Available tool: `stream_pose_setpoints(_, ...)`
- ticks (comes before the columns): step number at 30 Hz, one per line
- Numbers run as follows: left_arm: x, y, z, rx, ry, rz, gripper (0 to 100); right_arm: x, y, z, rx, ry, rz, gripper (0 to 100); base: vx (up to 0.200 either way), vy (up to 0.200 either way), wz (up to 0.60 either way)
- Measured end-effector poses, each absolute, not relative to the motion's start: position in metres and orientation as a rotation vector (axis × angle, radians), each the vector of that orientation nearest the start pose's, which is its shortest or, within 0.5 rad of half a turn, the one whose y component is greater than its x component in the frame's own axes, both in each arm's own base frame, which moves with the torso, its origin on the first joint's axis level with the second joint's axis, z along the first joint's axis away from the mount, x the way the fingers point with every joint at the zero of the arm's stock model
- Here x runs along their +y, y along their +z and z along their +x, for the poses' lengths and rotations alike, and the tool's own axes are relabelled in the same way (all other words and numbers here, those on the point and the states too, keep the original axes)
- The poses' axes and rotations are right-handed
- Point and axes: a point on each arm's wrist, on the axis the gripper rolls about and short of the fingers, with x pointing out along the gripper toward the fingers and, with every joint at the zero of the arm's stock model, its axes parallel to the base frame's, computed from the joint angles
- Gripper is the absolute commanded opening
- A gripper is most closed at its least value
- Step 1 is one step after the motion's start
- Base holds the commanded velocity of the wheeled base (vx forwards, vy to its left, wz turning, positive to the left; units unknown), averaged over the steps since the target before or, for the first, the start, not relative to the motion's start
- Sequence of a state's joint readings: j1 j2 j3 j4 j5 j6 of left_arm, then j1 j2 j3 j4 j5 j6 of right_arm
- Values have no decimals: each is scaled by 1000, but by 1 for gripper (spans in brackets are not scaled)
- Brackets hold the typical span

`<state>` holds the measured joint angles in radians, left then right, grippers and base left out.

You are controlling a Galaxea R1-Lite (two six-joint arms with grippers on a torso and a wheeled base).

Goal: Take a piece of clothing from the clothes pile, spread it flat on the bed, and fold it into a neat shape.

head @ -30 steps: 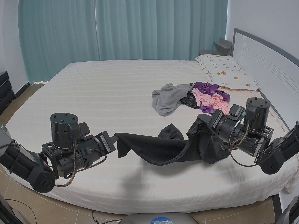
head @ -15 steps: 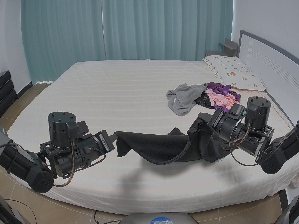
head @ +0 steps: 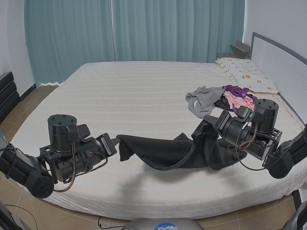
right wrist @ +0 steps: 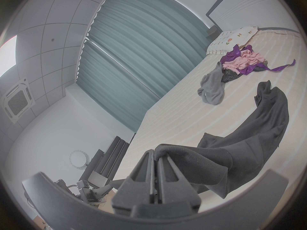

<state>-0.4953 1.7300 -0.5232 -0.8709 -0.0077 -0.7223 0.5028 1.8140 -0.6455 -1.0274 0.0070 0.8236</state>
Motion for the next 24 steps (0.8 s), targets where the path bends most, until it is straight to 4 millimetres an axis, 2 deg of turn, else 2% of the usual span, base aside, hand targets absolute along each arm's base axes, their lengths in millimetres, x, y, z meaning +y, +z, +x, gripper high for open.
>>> stream_pose_setpoints(14,-130,126,241,495,-354,-619,0,150,145,273,341,420,770,0,0,200,0)
stream_pose_setpoints(24,-125,129,231,487,-353,-615,0,146,148,265,334,412,764,0,0,0,0)
